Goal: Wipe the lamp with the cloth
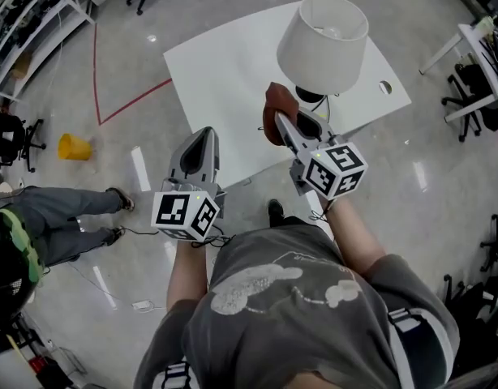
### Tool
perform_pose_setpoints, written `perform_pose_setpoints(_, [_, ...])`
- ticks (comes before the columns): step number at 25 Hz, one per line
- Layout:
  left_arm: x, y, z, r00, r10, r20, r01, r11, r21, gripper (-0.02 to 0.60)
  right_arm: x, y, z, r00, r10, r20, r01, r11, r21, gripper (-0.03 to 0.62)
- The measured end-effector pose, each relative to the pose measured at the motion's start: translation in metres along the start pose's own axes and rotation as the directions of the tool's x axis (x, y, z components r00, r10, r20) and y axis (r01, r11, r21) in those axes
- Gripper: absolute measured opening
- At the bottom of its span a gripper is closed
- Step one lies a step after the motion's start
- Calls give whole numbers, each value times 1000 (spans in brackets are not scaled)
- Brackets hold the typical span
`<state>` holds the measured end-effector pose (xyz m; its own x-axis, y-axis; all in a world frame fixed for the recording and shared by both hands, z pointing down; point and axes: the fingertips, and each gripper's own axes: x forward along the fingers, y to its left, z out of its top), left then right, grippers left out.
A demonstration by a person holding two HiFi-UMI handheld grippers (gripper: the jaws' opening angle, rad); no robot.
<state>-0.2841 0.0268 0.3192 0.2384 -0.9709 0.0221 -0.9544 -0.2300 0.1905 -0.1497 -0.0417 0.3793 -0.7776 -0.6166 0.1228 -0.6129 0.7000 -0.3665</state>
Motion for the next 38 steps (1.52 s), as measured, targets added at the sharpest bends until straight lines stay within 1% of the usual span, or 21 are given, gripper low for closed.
perform_pose_setpoints(5, [19, 12, 4, 1000, 15, -4, -15, 1000, 2, 8, 28, -1, 10, 1000, 29, 10, -29, 1000, 11, 91])
perform_pose_setpoints(8, [25, 26, 1, 1000, 15, -16, -15, 1000, -4, 8, 44, 2, 11, 999, 27, 20, -28, 999, 22, 91])
perform_pose_setpoints(12, [35, 32, -1, 1000, 6, -22, -6, 1000, -18, 8, 55, 2, 10, 1000, 23, 19, -24, 999, 38, 91])
perform_pose_setpoints(15, [46, 46, 3, 999, -37, -18, 37, 999, -17, 8, 71, 7, 13, 1000, -2, 27, 0, 999, 43, 91])
perform_pose_setpoints(19, [65, 77, 15, 993, -115, -19, 115, 993, -17, 8, 104, 18, 29, 995, -57, 82, 53, 997, 54, 91])
perform_pose_setpoints(22, [86, 91, 26, 982, -186, -25, 186, 983, -10, 8, 121, 15, 43, 982, -135, 130, 126, 989, 77, 91])
perform_pose_setpoints(25, [112, 103, 35, 962, -274, -22, 274, 962, -9, 8, 134, 2, 59, 954, -238, 180, 218, 968, 126, 91])
perform_pose_setpoints(28, [134, 113, 45, 936, -350, -23, 350, 937, 0, 8, 147, -7, 80, 914, -329, 239, 293, 940, 172, 91])
perform_pose_setpoints(31, [151, 119, 57, 909, -417, -16, 417, 909, 5, 8, 151, -14, 100, 860, -419, 290, 366, 904, 222, 91])
perform_pose_setpoints(34, [165, 123, 67, 886, -464, -5, 464, 886, -6, 8, 151, -20, 122, 807, -479, 346, 385, 870, 307, 91])
perform_pose_setpoints(38, [175, 119, 70, 850, -526, -11, 526, 850, -24, 8, 141, -28, 146, 726, -560, 398, 439, 824, 358, 91])
